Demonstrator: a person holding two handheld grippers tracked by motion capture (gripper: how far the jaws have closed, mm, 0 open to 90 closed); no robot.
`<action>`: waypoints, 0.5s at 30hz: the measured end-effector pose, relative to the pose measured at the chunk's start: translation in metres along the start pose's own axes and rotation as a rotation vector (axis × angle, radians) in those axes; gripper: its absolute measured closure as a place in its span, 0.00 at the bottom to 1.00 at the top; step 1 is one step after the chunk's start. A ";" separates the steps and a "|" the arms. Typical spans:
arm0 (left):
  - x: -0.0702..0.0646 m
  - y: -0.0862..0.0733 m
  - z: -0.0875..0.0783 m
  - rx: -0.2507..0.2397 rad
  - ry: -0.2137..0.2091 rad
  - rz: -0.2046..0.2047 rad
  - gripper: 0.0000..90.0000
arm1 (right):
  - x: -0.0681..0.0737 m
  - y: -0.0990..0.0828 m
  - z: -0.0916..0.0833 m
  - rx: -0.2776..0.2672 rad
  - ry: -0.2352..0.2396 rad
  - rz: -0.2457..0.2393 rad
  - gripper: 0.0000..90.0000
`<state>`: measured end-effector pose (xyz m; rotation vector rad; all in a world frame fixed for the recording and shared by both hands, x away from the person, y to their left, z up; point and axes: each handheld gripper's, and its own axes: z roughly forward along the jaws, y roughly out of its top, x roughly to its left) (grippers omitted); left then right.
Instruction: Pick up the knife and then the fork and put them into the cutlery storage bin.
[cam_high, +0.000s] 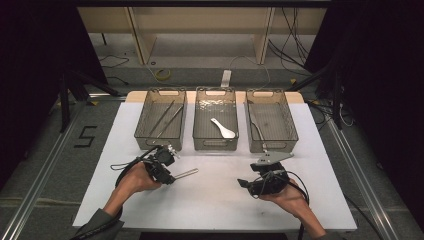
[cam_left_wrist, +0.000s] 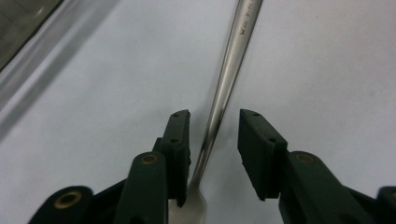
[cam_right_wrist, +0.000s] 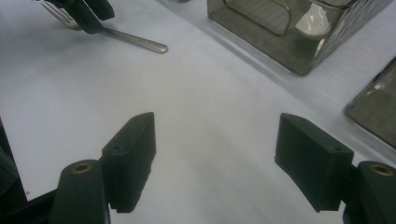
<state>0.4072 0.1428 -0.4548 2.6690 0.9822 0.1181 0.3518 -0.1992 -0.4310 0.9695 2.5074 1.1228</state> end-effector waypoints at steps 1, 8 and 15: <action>0.000 0.000 0.000 0.001 -0.002 0.002 0.72 | 0.000 0.000 0.000 0.000 0.000 -0.001 0.33; 0.000 0.002 0.006 0.033 -0.003 0.017 0.78 | 0.001 0.000 0.000 -0.001 -0.004 -0.005 0.33; 0.001 0.003 0.008 0.052 0.000 0.029 0.81 | 0.001 0.000 0.002 0.006 -0.002 -0.006 0.33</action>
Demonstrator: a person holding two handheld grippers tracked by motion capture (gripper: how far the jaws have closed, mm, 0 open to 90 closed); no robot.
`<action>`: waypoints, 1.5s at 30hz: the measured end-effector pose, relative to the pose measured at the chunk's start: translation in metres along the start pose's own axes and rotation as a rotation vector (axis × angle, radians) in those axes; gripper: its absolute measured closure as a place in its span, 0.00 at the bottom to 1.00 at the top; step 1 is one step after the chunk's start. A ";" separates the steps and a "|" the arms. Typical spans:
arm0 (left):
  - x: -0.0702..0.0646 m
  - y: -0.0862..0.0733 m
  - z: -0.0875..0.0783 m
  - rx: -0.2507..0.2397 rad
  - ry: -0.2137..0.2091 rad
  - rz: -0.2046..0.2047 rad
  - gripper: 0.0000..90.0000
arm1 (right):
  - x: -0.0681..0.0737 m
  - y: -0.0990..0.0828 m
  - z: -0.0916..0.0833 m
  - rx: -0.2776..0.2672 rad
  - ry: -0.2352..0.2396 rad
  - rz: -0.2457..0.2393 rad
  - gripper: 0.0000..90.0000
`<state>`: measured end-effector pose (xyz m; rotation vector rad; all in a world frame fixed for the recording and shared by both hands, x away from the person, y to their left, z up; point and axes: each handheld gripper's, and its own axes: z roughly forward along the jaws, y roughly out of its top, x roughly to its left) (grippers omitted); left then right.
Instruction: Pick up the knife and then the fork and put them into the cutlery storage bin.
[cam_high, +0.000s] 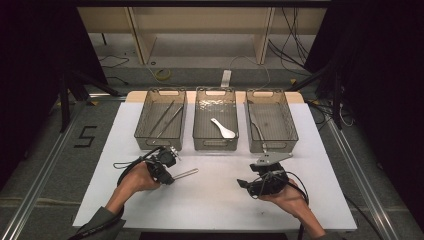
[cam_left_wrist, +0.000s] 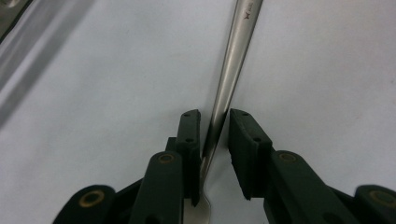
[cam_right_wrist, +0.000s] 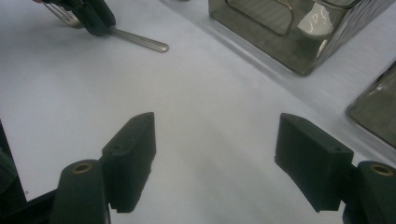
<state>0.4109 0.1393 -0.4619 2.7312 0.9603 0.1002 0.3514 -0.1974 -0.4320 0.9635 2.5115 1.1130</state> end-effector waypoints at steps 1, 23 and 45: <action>0.000 0.000 0.000 0.000 -0.002 0.002 0.83 | 0.000 0.000 0.000 0.001 0.000 -0.001 0.33; -0.002 0.001 -0.007 -0.023 -0.038 0.012 0.92 | 0.003 0.001 0.002 -0.009 0.006 -0.012 0.34; -0.040 0.016 -0.038 -0.135 -0.179 0.112 0.93 | 0.046 0.026 0.026 -0.034 0.109 -0.175 0.34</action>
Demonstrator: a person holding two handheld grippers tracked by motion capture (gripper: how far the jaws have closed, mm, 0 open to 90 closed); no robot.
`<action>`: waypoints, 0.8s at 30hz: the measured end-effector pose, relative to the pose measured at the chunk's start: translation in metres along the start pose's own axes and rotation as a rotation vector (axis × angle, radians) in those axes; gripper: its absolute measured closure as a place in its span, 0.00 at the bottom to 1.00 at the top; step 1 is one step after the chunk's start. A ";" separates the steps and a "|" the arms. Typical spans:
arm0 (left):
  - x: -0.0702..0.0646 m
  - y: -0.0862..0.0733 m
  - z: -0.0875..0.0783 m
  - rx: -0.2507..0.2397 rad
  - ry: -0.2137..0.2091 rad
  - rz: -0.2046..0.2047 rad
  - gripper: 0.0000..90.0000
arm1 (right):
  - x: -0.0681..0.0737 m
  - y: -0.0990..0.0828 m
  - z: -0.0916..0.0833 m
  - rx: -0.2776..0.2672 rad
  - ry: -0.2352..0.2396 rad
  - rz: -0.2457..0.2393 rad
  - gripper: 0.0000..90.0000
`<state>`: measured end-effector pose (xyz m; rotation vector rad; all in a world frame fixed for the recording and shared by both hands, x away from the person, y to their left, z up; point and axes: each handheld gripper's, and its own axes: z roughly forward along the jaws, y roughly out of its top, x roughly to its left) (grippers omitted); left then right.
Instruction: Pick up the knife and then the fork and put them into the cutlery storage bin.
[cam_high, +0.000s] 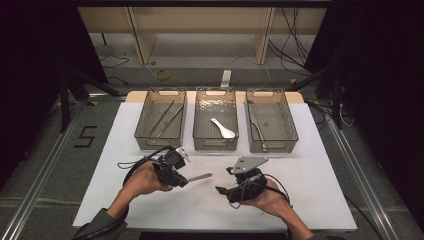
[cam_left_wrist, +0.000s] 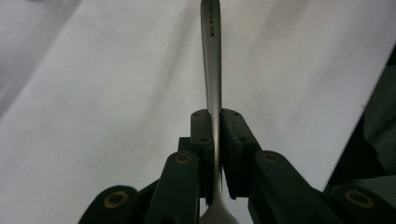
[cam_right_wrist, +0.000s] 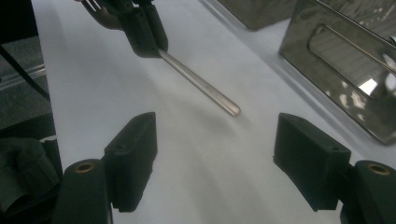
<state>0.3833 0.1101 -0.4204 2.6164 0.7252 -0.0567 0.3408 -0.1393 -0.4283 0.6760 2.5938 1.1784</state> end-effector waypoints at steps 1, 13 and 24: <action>-0.001 0.001 0.000 0.002 -0.003 0.006 0.93 | 0.003 0.002 0.003 0.003 0.000 -0.022 0.34; -0.021 0.008 -0.002 0.012 -0.062 0.066 0.93 | 0.027 0.014 0.034 0.067 0.020 -0.203 0.37; -0.032 0.012 -0.003 0.023 -0.116 0.112 0.92 | 0.039 0.013 0.044 0.104 -0.002 -0.329 0.59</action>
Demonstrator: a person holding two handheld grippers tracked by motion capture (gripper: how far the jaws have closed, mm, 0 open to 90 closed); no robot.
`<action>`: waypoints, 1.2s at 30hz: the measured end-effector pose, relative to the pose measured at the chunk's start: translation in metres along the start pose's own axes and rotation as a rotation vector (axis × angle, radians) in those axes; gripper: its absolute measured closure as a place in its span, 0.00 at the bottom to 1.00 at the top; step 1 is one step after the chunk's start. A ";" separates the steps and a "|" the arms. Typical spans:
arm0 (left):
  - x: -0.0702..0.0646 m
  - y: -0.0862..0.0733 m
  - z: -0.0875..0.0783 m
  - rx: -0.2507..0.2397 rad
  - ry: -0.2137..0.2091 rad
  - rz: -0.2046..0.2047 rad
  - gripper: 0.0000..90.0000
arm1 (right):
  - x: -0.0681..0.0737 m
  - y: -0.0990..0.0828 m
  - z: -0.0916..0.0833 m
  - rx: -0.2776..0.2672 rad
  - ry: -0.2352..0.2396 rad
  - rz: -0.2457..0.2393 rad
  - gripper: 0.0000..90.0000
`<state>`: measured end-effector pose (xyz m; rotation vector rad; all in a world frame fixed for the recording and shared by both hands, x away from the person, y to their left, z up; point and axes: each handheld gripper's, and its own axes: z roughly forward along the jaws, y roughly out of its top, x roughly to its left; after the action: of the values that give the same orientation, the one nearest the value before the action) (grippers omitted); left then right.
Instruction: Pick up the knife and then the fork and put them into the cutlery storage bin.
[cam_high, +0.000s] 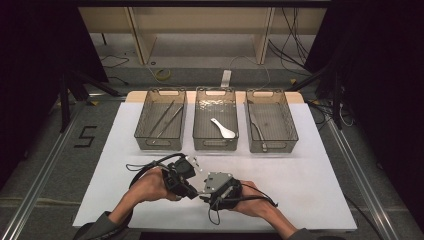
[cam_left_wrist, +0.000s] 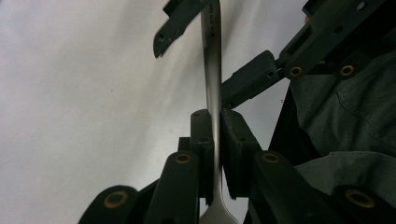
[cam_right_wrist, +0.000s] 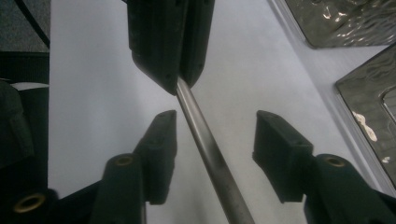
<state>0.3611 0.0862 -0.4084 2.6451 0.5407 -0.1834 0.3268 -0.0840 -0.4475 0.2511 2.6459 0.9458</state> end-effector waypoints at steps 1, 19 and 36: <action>0.000 0.000 0.000 0.001 -0.004 -0.001 0.93 | 0.000 0.000 0.000 0.007 0.005 -0.022 0.61; -0.004 0.005 -0.002 -0.044 0.009 0.004 0.89 | 0.019 0.000 0.004 0.059 -0.013 -0.262 0.98; 0.019 -0.007 -0.024 -0.302 0.104 -0.103 0.38 | -0.002 -0.020 -0.003 0.109 -0.043 -0.175 0.98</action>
<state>0.3765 0.1091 -0.3933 2.3444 0.6824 0.0062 0.3266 -0.1014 -0.4575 0.0620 2.6317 0.7340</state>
